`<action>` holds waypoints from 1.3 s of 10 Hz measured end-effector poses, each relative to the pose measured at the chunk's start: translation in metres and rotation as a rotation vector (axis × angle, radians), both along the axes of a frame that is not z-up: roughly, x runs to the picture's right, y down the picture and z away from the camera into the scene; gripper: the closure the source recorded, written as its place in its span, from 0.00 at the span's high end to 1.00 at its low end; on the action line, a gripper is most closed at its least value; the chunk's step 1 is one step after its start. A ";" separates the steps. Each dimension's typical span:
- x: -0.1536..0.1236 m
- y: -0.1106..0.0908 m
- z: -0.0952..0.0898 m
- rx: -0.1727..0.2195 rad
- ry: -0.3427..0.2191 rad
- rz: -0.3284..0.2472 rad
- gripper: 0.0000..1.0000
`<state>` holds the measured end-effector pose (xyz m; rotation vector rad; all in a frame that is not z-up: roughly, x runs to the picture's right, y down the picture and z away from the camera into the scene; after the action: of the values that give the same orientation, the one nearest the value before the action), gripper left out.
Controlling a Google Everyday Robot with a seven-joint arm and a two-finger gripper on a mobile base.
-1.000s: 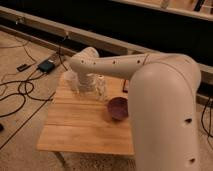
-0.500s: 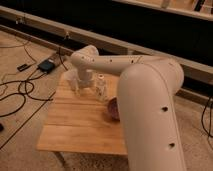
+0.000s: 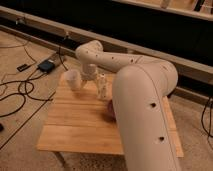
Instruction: Knock the bottle over
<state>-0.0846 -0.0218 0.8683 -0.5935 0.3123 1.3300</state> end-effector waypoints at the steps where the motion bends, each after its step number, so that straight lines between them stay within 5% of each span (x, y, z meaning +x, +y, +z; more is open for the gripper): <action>1: 0.009 -0.007 0.003 0.013 0.012 0.010 0.65; 5: 0.044 -0.022 0.002 0.047 0.085 0.070 0.65; 8: 0.044 -0.023 -0.007 0.053 0.077 0.091 0.65; 13: 0.037 -0.006 -0.029 -0.006 0.056 0.068 0.65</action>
<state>-0.0479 -0.0274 0.8393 -0.5764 0.3443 1.4138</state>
